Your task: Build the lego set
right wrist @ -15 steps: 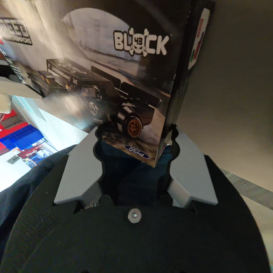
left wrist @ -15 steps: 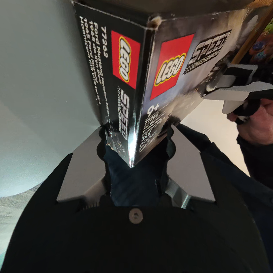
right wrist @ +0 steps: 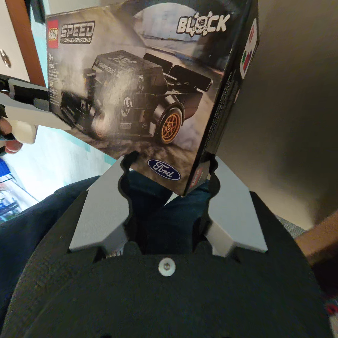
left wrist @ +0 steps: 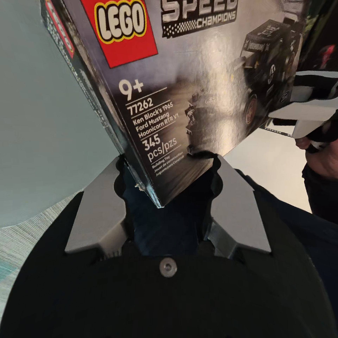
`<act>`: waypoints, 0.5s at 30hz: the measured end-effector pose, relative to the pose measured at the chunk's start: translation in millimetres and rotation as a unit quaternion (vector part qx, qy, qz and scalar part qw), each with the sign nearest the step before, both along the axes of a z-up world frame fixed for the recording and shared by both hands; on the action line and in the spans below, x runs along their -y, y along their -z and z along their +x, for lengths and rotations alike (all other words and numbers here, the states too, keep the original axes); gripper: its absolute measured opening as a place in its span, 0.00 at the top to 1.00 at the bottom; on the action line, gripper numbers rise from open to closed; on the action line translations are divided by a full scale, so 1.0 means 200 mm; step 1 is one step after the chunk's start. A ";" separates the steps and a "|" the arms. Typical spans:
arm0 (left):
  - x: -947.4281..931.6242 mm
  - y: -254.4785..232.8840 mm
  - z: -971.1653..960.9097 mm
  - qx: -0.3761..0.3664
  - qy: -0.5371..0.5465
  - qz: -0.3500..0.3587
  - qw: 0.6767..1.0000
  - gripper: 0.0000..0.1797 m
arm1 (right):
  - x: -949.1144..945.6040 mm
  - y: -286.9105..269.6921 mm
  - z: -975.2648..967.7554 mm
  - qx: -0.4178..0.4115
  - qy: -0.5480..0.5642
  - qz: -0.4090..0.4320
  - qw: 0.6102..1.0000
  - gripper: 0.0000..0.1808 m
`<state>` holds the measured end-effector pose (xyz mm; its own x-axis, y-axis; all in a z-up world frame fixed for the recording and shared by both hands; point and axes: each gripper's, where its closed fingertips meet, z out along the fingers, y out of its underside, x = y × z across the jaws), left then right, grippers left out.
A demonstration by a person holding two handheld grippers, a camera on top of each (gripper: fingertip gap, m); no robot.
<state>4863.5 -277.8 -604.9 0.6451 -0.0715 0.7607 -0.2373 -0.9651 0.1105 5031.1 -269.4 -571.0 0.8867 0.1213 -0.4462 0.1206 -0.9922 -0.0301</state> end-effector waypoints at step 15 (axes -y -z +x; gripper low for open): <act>-0.28 -0.54 0.31 0.090 0.018 0.112 0.989 0.40 | -0.36 -0.79 0.20 0.091 0.009 0.196 0.976 0.54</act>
